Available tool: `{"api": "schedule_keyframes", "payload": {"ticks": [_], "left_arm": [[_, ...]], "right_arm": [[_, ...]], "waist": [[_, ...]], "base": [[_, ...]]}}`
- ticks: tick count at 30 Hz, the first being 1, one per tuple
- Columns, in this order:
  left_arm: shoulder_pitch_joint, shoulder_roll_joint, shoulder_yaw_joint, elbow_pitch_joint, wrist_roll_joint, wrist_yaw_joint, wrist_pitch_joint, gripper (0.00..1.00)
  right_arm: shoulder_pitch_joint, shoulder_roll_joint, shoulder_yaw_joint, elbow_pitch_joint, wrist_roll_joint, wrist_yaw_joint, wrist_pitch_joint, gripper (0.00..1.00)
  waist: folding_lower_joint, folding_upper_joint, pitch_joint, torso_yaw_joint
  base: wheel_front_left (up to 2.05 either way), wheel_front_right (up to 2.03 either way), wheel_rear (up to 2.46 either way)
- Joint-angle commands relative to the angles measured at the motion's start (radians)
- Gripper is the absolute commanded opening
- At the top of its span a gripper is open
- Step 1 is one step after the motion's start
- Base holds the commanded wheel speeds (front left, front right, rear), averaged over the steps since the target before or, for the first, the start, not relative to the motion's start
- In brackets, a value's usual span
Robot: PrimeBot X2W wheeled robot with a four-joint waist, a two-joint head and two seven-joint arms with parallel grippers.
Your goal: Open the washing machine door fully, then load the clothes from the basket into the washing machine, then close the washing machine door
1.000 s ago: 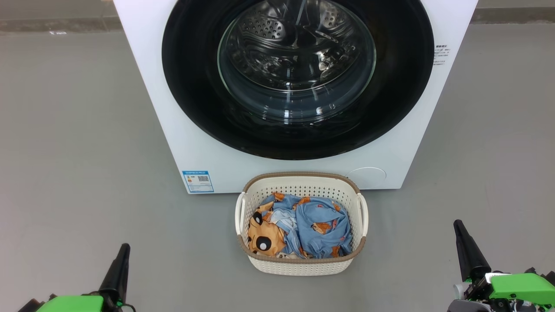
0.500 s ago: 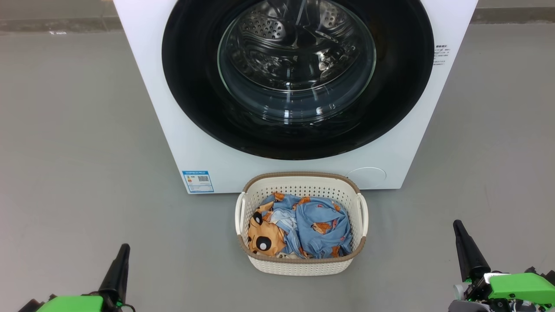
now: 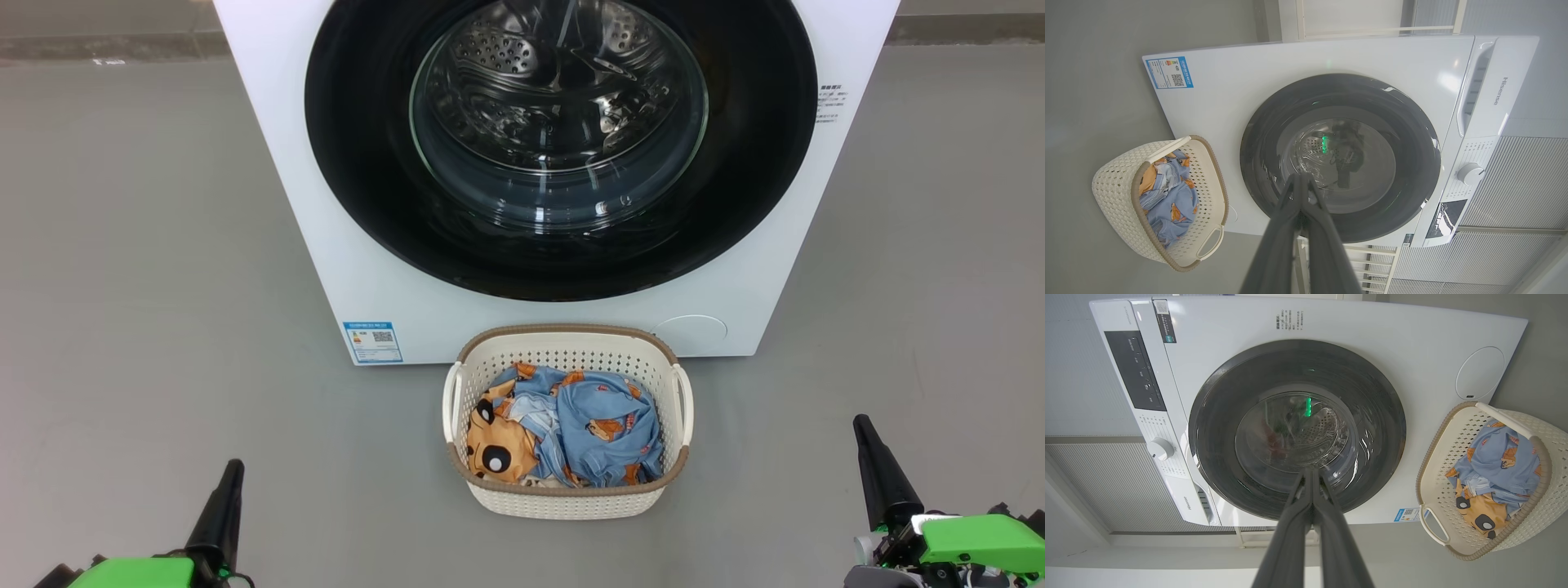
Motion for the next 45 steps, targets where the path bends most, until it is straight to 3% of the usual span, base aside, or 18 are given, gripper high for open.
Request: {"api": "schedule_keyframes", "payload": {"ticks": [1,25,26,34,45], "left_arm": [[-0.048,0.012,0.034,-0.018,0.013,-0.003,0.005,0.0],[-0.048,0.011,0.035,-0.018,0.015,-0.003,0.007,0.0],[0.0,0.0,0.002,0.0,0.0,0.0,0.0,1.0],[0.003,-0.004,0.002,0.002,0.001,0.0,-0.009,1.0],[-0.004,-0.003,0.001,-0.023,0.01,0.0,-0.032,1.0]], "right_arm": [[-0.043,-0.003,0.018,-0.023,-0.005,0.002,0.008,0.0],[-0.044,-0.001,0.016,-0.023,-0.007,0.002,0.01,0.0],[0.0,0.001,-0.002,0.0,0.0,0.0,0.003,1.0],[0.001,0.002,0.01,0.005,0.0,0.0,-0.014,1.0],[-0.01,0.003,0.029,-0.021,0.002,0.0,-0.046,1.0]], "waist": [[0.0,0.0,0.0,0.0],[0.0,0.0,0.0,0.0],[0.0,0.0,0.0,0.0],[0.0015,0.0,-0.001,0.001],[0.0001,0.0,0.003,0.003]], "base": [[0.0,0.0,0.0],[0.0,0.0,0.0],[0.0,0.0,0.0],[0.0,0.0,0.0],[0.0,0.0,0.0]]}}
